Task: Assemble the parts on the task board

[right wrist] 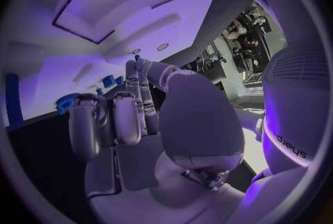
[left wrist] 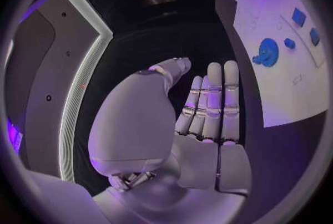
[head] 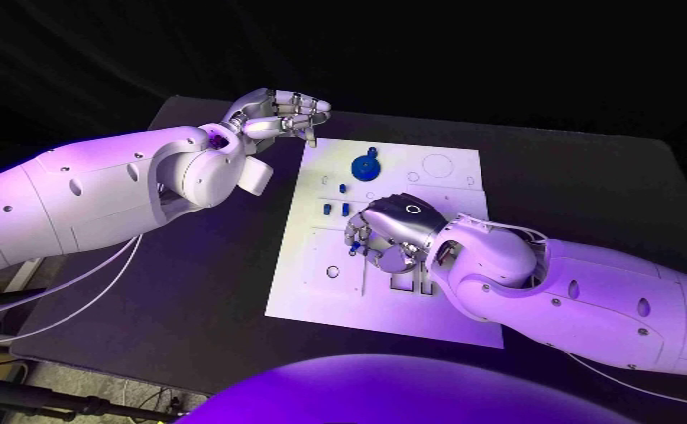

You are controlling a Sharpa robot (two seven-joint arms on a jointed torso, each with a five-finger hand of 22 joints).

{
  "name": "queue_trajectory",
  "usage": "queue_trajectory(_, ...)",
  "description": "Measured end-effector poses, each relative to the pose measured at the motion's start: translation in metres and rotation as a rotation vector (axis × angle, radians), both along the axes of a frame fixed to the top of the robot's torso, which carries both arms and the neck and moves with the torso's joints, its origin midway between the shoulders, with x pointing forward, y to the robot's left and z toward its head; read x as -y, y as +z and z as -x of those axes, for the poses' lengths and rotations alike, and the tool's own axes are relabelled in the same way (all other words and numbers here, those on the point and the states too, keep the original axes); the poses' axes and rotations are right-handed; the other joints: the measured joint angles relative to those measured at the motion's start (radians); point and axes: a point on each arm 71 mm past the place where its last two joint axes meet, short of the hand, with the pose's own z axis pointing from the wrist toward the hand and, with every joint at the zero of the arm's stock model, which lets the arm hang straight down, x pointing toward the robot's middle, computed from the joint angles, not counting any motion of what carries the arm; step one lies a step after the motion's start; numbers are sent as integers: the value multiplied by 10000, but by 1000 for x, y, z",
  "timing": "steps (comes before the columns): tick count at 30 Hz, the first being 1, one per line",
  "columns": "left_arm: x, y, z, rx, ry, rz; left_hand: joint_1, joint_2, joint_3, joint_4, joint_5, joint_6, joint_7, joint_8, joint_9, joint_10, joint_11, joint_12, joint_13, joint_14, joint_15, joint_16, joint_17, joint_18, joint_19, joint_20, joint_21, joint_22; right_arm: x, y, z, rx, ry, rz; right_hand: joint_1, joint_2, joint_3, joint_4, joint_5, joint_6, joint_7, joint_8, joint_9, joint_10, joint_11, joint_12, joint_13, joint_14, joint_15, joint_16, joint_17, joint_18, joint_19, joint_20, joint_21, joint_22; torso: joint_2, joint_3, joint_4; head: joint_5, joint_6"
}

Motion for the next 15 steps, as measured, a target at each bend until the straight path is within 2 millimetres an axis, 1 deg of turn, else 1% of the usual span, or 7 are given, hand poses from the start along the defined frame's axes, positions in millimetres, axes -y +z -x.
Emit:
queue_trajectory(3, 0, 0, 0, -3, 0, -1, 0, 0, -29, -29, 0, 0, 0, 0, 0, -36, 36, 0, 0, 0, 0, 0, 0, 0, 0, 0, 0, 0, 0, -1, 0, -10, -9, 31, 1, 1, 0, 0, -1, -17, -14, -2, 4, 0, 1, -5, 1, 0, 0, 0, 0, 0, 0, 0, 0, 3, 0, 1, 1, 11, 0)
queue_trajectory(15, -1, 0, 0, -13, 2, -8, 0, 0, -29, -29, 0, 0, 0, 0, 1, -37, 37, 0, 1, 0, 0, 0, 1, 0, 0, 0, 0, 1, -1, -2, -1, -52, 15, 100, 12, 9, -1, 0, -9, 8, 35, 26, -3, 3, 6, -25, 9, 0, 0, 0, 0, 0, 0, 0, 0, 8, 2, 5, 6, 49, 0)
